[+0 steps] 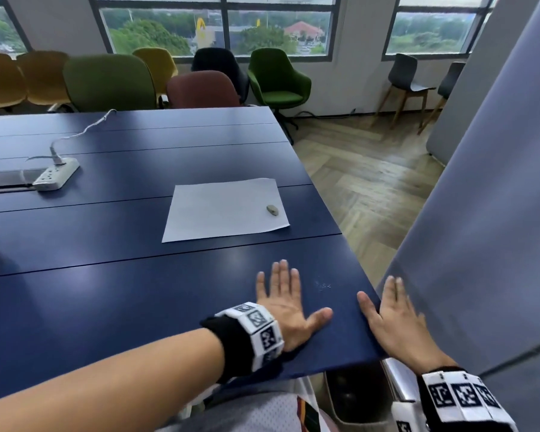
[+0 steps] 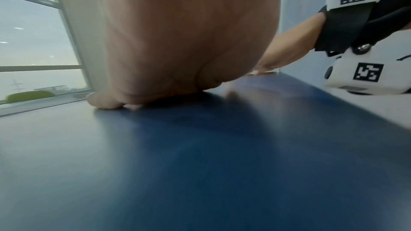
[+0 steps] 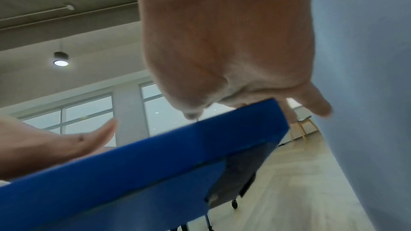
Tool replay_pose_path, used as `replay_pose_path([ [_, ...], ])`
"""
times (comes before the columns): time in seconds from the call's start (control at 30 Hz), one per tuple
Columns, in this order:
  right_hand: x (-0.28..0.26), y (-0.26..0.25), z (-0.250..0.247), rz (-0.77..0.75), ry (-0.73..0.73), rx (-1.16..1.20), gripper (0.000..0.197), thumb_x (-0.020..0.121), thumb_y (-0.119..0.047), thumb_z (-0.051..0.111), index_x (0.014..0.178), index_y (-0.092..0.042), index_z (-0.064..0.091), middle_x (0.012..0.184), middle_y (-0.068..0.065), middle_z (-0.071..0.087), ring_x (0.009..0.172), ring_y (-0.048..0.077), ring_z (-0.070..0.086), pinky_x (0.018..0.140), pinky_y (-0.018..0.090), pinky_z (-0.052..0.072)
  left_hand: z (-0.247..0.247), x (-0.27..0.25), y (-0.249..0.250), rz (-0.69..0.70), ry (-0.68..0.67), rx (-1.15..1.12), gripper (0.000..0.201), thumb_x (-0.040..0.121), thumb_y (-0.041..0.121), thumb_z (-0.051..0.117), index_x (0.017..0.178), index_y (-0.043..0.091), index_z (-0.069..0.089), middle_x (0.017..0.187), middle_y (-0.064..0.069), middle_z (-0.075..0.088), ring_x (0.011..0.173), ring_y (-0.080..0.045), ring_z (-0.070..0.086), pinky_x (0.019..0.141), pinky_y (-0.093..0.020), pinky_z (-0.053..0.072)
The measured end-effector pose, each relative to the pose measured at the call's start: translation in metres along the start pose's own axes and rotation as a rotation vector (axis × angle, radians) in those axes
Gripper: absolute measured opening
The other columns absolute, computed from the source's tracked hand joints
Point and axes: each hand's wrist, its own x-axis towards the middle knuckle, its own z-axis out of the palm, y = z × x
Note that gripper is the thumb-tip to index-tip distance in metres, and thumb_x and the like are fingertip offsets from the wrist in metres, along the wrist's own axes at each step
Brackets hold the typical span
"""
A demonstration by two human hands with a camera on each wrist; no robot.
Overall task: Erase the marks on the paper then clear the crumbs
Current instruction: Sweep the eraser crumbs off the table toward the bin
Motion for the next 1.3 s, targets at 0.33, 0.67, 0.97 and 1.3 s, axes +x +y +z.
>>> replay_pose_path([
  [0.33, -0.002, 0.011, 0.007, -0.045, 0.075, 0.093, 0.057, 0.097, -0.055, 0.02, 0.097, -0.006, 0.047, 0.106, 0.021, 0.061, 0.098, 0.039, 0.057, 0.081, 0.039, 0.043, -0.036, 0.002, 0.015, -0.007, 0.004, -0.504, 0.097, 0.084, 0.072, 0.004, 0.151, 0.007, -0.024, 0.158, -0.005, -0.033, 0.146, -0.015, -0.029, 0.119, -0.037, -0.015],
  [0.67, -0.006, 0.008, 0.01, -0.056, 0.073, 0.105, 0.036, 0.102, -0.041, 0.027, 0.089, -0.009, 0.037, 0.085, 0.012, 0.048, 0.085, 0.041, 0.055, 0.066, 0.037, 0.034, -0.016, 0.001, -0.029, -0.169, -0.01, -0.046, 0.099, 0.091, 0.076, 0.012, 0.15, 0.005, -0.025, 0.155, -0.012, -0.038, 0.143, -0.024, -0.036, 0.117, -0.051, -0.019],
  [0.97, -0.012, 0.005, 0.007, -0.086, 0.1, 0.131, 0.035, 0.101, -0.042, 0.028, 0.091, -0.01, 0.038, 0.092, 0.024, 0.062, 0.087, 0.043, 0.061, 0.067, 0.043, 0.044, -0.034, 0.033, 0.043, 0.208, -0.116, -0.262, 0.083, 0.097, 0.066, 0.008, 0.154, 0.012, -0.019, 0.162, -0.002, -0.026, 0.147, -0.013, -0.024, 0.12, -0.043, -0.016],
  [1.3, -0.012, 0.003, 0.001, -0.056, 0.011, 0.172, 0.036, 0.102, -0.043, 0.027, 0.092, -0.009, 0.036, 0.091, 0.018, 0.063, 0.089, 0.039, 0.062, 0.065, 0.037, 0.04, -0.039, 0.054, -0.006, 0.043, -0.048, 0.091, 0.095, 0.093, 0.073, 0.014, 0.153, 0.007, -0.021, 0.159, -0.01, -0.032, 0.146, -0.021, -0.031, 0.12, -0.043, -0.015],
])
